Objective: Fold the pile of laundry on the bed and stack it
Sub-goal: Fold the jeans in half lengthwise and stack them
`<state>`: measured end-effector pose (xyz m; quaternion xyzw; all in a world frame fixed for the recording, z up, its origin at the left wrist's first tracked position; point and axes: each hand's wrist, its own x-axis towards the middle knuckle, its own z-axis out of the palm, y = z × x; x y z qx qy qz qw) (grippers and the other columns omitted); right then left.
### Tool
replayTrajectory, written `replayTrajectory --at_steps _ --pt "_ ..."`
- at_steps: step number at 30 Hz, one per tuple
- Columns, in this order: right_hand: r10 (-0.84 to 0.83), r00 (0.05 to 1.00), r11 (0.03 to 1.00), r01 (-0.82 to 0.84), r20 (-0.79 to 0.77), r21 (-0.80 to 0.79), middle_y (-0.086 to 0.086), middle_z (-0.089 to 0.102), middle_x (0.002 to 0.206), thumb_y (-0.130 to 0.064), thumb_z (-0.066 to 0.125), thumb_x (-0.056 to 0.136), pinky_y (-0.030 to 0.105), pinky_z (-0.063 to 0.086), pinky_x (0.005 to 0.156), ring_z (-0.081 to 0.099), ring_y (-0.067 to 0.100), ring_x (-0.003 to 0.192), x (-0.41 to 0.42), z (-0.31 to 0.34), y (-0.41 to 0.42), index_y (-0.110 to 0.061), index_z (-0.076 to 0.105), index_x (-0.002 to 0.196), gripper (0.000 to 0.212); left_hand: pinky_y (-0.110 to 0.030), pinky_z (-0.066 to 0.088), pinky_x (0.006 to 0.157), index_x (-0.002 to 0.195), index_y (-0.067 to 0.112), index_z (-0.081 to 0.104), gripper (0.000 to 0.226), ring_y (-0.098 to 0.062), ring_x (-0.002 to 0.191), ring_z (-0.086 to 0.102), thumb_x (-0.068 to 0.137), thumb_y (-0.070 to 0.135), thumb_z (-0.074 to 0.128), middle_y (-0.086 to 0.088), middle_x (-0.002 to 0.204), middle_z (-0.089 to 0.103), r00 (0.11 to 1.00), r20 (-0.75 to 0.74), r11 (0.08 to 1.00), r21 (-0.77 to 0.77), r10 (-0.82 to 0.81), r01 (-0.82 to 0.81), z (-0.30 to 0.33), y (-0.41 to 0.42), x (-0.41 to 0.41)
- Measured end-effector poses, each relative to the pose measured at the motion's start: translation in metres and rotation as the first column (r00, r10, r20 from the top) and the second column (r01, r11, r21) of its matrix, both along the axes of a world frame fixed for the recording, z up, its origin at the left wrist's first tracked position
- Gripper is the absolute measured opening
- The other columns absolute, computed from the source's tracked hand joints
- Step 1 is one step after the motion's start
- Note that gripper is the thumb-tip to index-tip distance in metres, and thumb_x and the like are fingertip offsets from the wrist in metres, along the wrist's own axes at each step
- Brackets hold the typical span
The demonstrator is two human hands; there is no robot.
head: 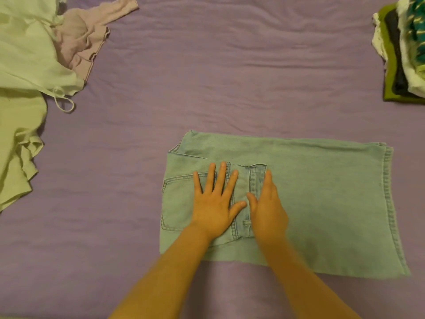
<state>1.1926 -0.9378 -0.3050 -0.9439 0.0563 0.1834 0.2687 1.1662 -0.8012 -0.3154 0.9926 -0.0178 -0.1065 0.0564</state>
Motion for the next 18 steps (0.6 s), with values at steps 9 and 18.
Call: replayTrajectory --at_steps 9,18 --pt "0.001 0.994 0.993 -0.014 0.111 0.118 0.009 0.03 0.14 -0.021 0.051 0.097 0.025 0.044 0.078 0.049 0.016 0.109 -0.007 0.003 -0.009 -0.039 0.013 0.146 0.064 -0.068 0.015 0.11 0.152 0.027 0.018 0.065 -0.038 0.146 0.009 0.096 0.061 0.025 -0.014 0.159 0.013 0.994 0.075 0.992 -0.089 -0.079 0.085 -0.008 -0.005 -0.005" --pt "0.476 0.846 0.863 -0.395 0.242 -0.315 0.017 0.037 0.149 -0.047 0.035 0.095 0.059 0.035 0.103 0.034 0.041 0.136 0.002 -0.013 -0.02 -0.016 0.042 0.142 0.057 -0.067 0.019 0.109 0.151 0.024 0.019 0.066 -0.037 0.145 0.012 0.097 0.06 0.023 -0.014 0.158 0.014 0.992 0.051 0.99 -0.081 -0.112 0.116 -0.026 -0.003 -0.007"
